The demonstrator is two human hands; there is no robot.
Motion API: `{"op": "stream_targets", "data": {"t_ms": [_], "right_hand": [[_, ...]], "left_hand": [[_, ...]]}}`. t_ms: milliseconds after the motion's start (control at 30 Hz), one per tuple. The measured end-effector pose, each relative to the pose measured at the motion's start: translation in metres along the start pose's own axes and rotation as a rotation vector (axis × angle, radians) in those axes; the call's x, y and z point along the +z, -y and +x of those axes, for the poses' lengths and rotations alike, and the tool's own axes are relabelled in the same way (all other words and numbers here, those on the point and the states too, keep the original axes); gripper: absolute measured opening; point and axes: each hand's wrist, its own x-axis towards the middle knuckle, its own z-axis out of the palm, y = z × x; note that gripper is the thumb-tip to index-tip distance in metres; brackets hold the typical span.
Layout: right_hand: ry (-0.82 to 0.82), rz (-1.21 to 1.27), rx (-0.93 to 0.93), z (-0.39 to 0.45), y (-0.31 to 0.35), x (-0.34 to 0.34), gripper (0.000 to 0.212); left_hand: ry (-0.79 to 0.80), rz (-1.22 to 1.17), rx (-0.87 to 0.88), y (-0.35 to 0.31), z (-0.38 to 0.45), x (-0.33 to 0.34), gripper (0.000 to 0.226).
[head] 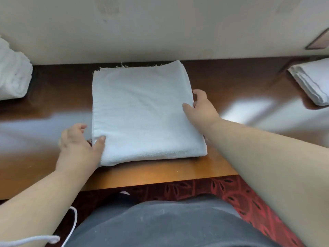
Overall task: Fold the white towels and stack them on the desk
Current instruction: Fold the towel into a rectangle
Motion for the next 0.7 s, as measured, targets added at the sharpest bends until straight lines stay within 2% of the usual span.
{"op": "stream_targets", "data": {"t_ms": [67,133,167,267,333,400,567,633,700], "right_hand": [[-0.024,-0.047,-0.027,0.045,0.025,-0.003,0.068],[-0.073,-0.075,-0.041,0.085,0.047,-0.003,0.065],[-0.091,-0.082,-0.047,0.101,0.054,0.0,0.061],[-0.146,-0.111,-0.077,0.135,0.057,0.009,0.044],[-0.232,-0.045,-0.071,0.147,0.05,0.011,0.028],[-0.296,-0.005,-0.056,0.152,0.045,0.011,0.022],[-0.332,-0.247,-0.069,0.142,0.05,0.017,0.047],[-0.357,-0.394,-0.232,0.119,0.055,0.016,0.058],[-0.239,-0.444,-0.487,0.084,0.054,0.018,0.06]], "left_hand": [[-0.079,0.091,0.309,-0.016,-0.002,0.006,0.04],[0.024,0.142,0.543,-0.032,-0.005,0.016,0.024],[0.061,0.168,0.611,-0.035,-0.006,0.02,0.023],[0.1,0.2,0.65,-0.029,-0.006,0.024,0.041],[0.137,0.219,0.64,-0.024,-0.006,0.021,0.047],[0.182,0.25,0.662,-0.02,-0.007,0.021,0.052],[0.283,0.443,0.758,-0.013,-0.007,0.017,0.072],[0.299,0.514,0.79,-0.013,-0.01,0.015,0.078],[0.303,0.539,0.87,-0.016,-0.014,0.014,0.078]]}}
